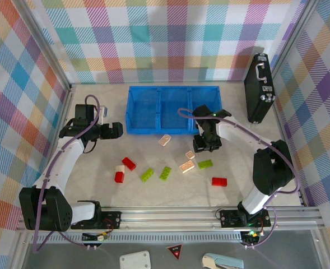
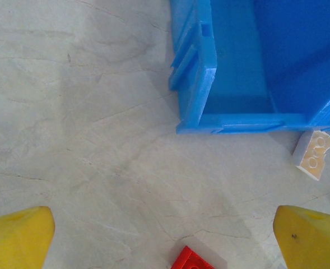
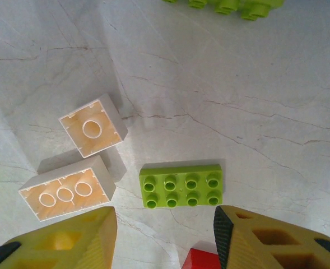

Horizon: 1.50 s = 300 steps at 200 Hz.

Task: Sort the legos into containers by color
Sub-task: Pick up the lego from the bottom-center of the table.

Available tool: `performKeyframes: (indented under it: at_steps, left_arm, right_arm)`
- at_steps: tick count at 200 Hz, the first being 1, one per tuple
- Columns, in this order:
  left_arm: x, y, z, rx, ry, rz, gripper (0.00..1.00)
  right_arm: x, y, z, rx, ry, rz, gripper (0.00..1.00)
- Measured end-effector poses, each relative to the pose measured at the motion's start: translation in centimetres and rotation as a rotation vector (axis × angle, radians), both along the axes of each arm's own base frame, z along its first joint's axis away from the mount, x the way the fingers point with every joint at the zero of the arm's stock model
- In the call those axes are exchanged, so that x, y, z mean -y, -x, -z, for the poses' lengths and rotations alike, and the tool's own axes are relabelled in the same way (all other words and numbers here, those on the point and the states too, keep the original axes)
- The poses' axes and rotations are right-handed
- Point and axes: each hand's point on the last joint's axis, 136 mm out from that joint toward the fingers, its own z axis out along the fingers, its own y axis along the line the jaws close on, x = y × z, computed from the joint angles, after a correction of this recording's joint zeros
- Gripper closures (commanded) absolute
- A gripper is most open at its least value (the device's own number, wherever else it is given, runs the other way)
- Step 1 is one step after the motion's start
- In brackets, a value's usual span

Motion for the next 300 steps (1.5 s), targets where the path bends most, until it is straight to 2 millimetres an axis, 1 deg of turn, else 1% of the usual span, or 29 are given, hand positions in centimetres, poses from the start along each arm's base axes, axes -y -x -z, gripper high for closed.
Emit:
performKeyframes:
  at_steps: [71, 110, 137, 160, 203, 232, 278, 300]
  left_arm:
    - [0.0, 0.0, 0.0, 0.000, 0.000, 0.000, 0.00]
    - [0.0, 0.0, 0.0, 0.000, -0.001, 0.000, 0.00]
    - [0.0, 0.0, 0.0, 0.001, -0.001, 0.000, 0.00]
    - [0.0, 0.0, 0.0, 0.001, -0.001, 0.000, 0.00]
    - [0.0, 0.0, 0.0, 0.001, -0.001, 0.000, 0.00]
    - [0.0, 0.0, 0.0, 0.001, -0.001, 0.000, 0.00]
    - [0.0, 0.0, 0.0, 0.002, -0.004, 0.001, 0.00]
    - [0.0, 0.0, 0.0, 0.002, -0.004, 0.002, 0.00]
  right_arm:
    - [0.4, 1.1, 1.1, -0.029, 0.026, -0.008, 0.48]
    - [0.4, 1.3, 0.8, -0.018, 0.027, -0.011, 0.46]
    - [0.3, 1.7, 1.1, -0.024, 0.032, -0.023, 0.44]
    - [0.6, 2.5, 1.9, -0.045, 0.044, -0.029, 0.41]
    - [1.6, 4.1, 4.1, -0.095, 0.075, -0.031, 0.29]
    - [1.9, 4.5, 5.7, -0.132, 0.102, -0.039, 0.23]
    - [1.9, 4.4, 7.2, -0.158, 0.122, -0.059, 0.21]
    - [1.9, 4.3, 7.4, -0.163, 0.125, -0.069, 0.23]
